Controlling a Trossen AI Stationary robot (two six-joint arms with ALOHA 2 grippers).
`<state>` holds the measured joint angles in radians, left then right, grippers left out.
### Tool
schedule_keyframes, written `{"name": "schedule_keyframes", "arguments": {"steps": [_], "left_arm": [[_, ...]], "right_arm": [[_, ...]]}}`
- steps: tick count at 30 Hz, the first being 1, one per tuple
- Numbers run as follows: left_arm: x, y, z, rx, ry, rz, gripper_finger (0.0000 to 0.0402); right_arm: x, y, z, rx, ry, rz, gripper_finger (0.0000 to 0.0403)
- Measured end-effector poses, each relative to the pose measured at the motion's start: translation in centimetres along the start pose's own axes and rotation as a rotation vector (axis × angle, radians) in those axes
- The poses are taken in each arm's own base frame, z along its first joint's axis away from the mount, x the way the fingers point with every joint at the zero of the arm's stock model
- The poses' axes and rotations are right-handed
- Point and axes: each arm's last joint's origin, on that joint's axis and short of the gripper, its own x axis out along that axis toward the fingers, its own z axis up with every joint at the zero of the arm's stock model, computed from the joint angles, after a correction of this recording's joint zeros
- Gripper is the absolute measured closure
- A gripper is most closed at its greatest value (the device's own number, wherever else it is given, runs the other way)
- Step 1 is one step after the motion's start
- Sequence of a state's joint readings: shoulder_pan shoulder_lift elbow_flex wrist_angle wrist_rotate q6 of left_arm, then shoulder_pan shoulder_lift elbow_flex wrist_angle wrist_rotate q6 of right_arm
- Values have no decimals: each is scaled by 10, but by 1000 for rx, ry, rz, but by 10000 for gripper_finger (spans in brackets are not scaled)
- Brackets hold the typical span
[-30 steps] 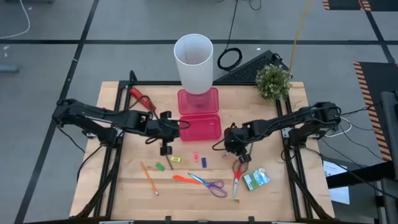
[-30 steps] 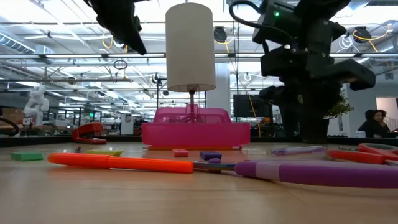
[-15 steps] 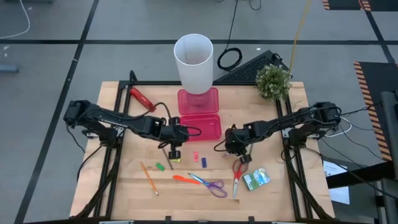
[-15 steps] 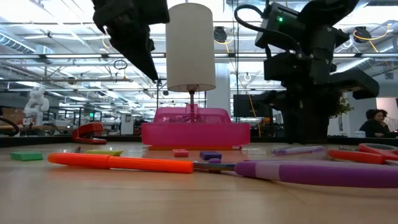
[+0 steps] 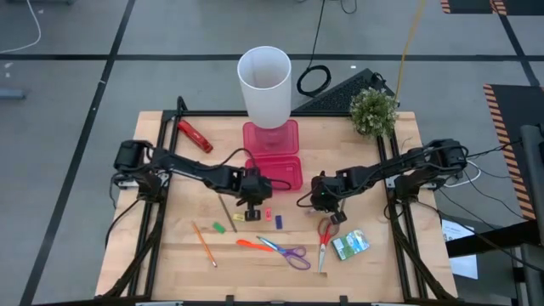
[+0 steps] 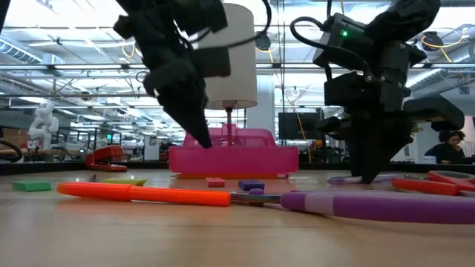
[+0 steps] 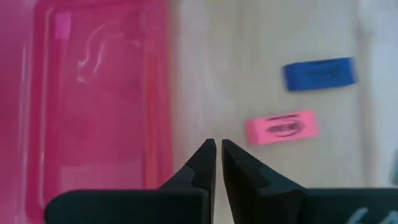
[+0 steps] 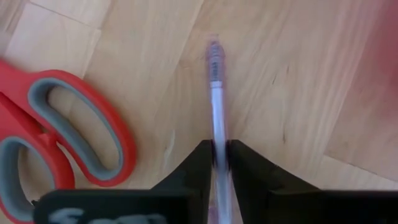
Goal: Pack school essentials
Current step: Put the purple pen into the pink supply box
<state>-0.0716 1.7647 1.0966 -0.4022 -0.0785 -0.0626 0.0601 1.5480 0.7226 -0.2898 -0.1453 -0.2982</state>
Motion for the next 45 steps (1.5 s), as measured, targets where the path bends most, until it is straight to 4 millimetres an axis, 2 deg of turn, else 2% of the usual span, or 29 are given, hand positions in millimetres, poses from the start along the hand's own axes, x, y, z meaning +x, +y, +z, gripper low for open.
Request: {"name": "schedule_keyframes", "arguments": {"steps": [4, 10, 20, 28, 36, 45], "left_arm": [[9, 12, -1, -31, 17, 31, 371], [15, 26, -3, -64, 31, 65, 371], [15, 32, 0, -63, 8, 90, 371], [17, 37, -1, -80, 15, 104, 371], [17, 30, 0, -69, 5, 43, 371], [-1, 28, 3, -87, -20, 38, 371]], "right_arm": [[0, 0, 0, -13, 2, -3, 377], [1, 0, 0, -31, -5, -12, 377], [0, -2, 5, -33, -46, -29, 380], [-19, -7, 26, 47, -140, -80, 382], [-42, -29, 47, 188, -208, -272, 382], [-68, -68, 59, 316, -345, -362, 382]]}}
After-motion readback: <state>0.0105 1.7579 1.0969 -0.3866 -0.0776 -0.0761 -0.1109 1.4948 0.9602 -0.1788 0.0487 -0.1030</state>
